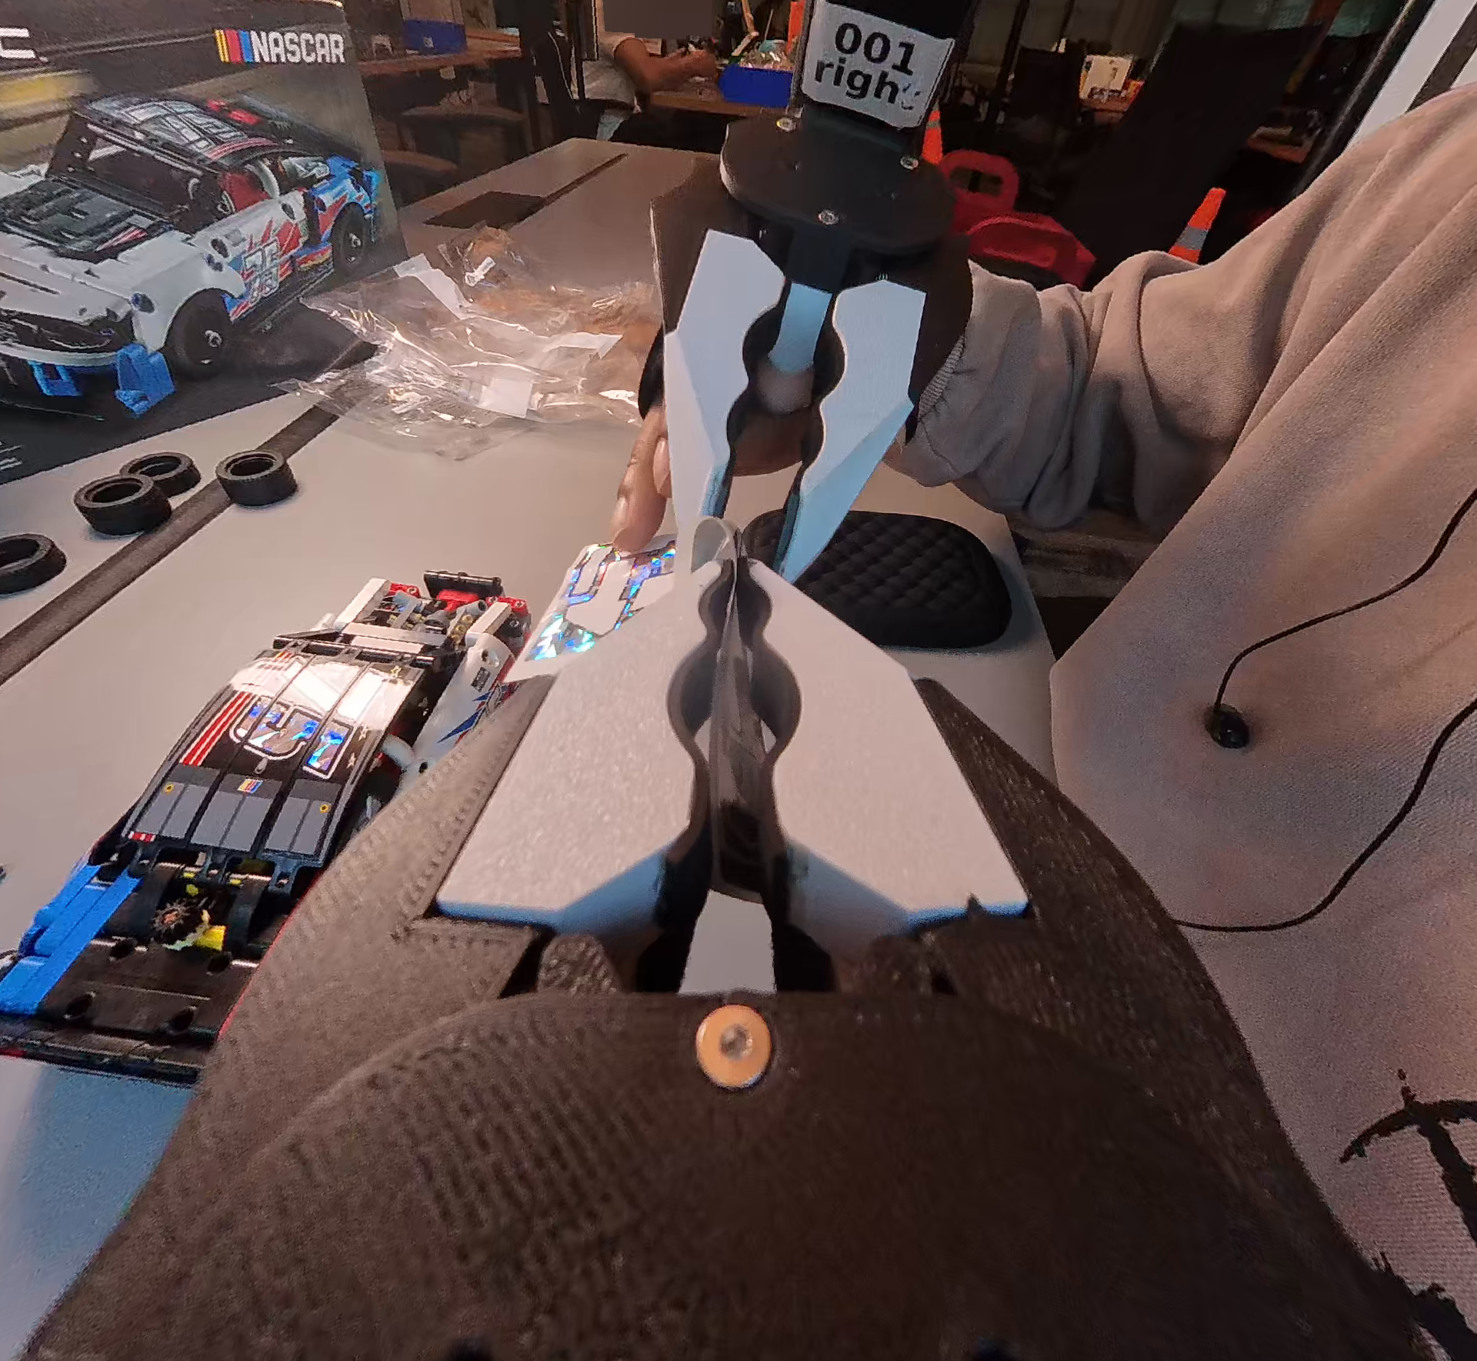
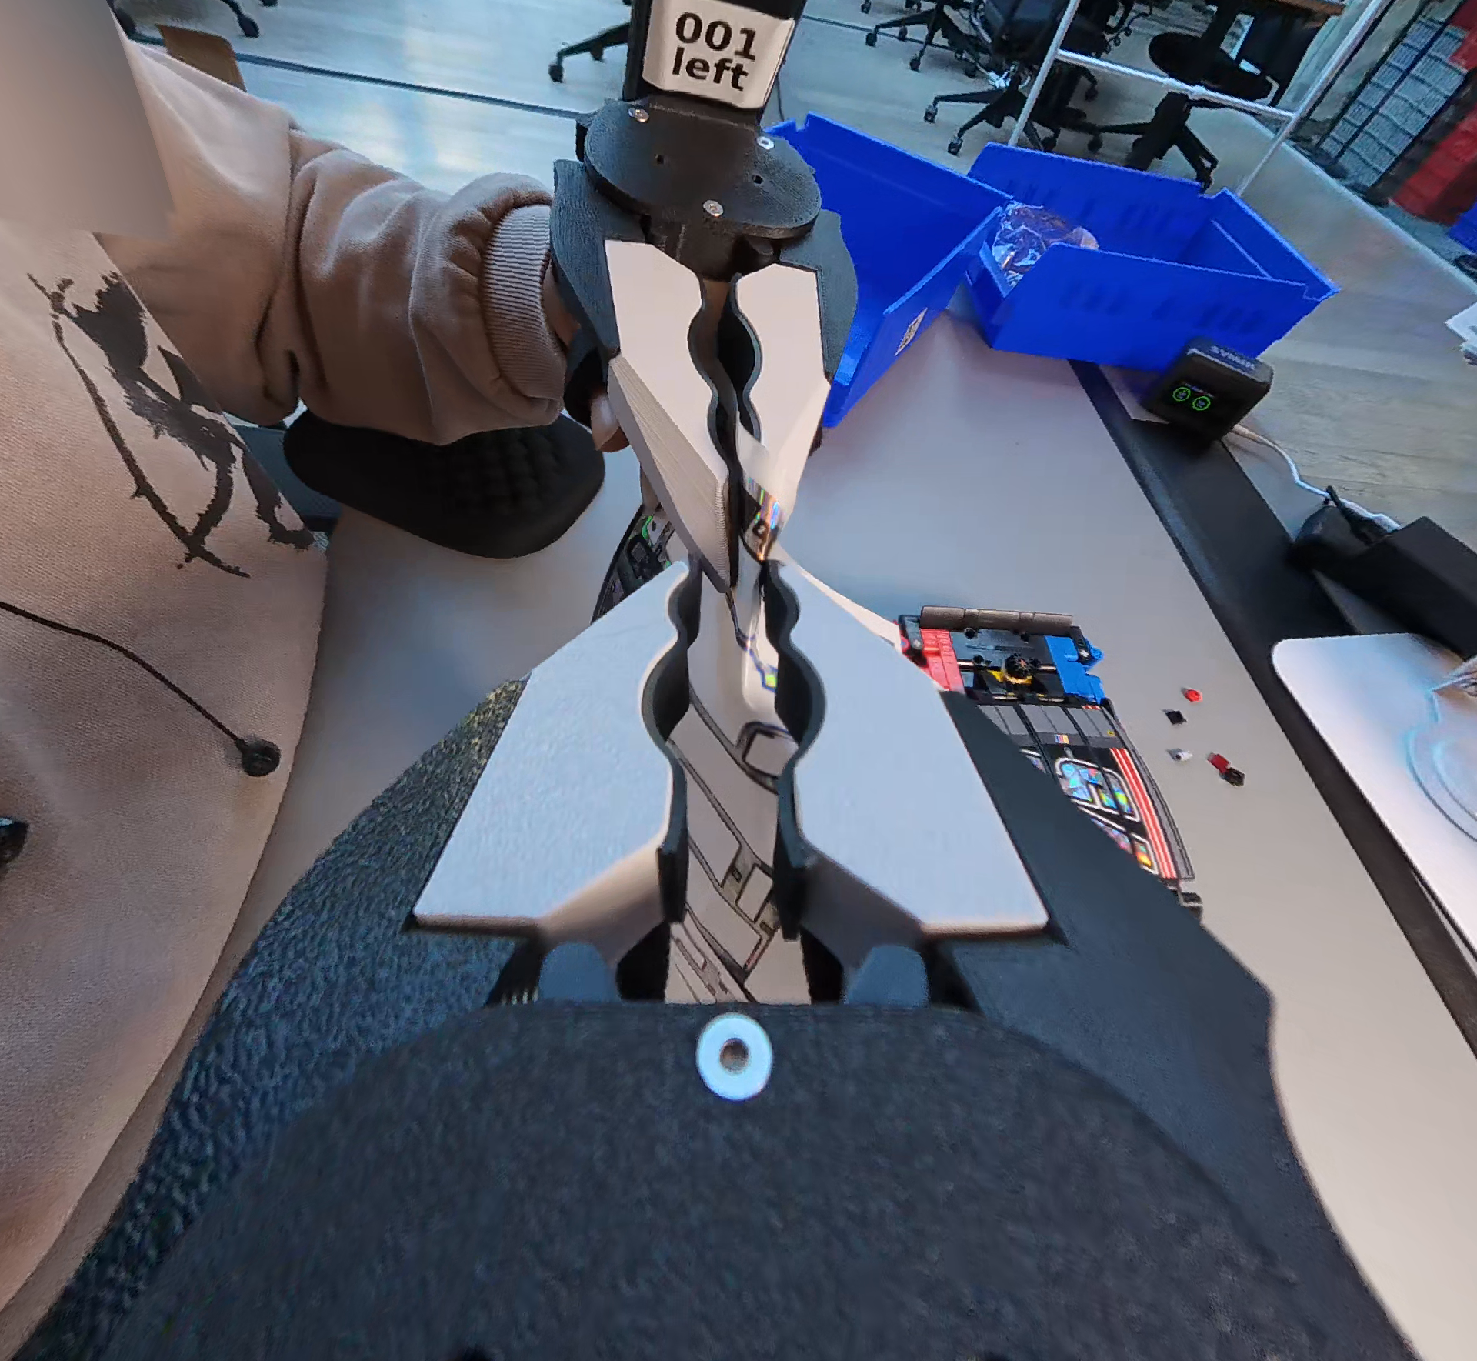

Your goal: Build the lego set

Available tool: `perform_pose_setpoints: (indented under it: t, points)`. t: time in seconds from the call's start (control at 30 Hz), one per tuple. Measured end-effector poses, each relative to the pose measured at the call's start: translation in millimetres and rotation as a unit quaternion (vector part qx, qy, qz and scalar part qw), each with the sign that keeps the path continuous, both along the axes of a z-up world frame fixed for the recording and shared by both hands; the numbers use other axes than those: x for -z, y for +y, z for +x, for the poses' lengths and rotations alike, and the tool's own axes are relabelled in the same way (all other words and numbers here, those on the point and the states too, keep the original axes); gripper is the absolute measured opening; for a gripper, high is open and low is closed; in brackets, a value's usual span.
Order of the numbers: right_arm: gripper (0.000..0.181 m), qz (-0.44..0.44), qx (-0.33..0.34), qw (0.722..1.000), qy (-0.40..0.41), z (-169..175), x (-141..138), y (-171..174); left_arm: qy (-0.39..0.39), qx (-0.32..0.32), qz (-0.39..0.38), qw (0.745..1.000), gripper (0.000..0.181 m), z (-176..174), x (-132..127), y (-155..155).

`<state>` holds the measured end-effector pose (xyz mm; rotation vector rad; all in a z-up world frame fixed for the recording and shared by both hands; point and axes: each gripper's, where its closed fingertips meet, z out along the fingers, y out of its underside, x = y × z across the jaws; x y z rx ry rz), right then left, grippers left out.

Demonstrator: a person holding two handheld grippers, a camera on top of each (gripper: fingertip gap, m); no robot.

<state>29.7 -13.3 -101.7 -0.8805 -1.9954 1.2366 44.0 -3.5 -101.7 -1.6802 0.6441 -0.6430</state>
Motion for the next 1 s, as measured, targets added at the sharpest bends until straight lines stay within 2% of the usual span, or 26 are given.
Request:
perform_pose_setpoints:
  t: [0.17, 0.53, 0.7, 1.0]
  points:
    - [0.002, -0.019, -0.001, 1.000, 0.012, 1.2, -7.8, 0.8, -0.001, -0.003, 0.007, 1.000, 0.000, 1.3, 1.4, -1.5]
    - [0.001, 0.018, -0.010, 0.999, 0.026, 2.5, -4.2, 0.2, 0.035, -0.017, 0.031, 0.999, 0.000, 4.0, 6.6, 0.2]
    - [0.001, 0.036, -0.014, 0.999, 0.034, 3.0, -1.7, -2.1, 0.075, -0.031, 0.029, 0.996, 0.000, 4.9, 15.2, 3.9]
    - [0.000, 0.073, -0.012, 0.996, 0.042, 3.0, -2.5, 0.0, 0.073, -0.033, 0.030, 0.996, 0.000, 5.4, 15.2, 4.8]
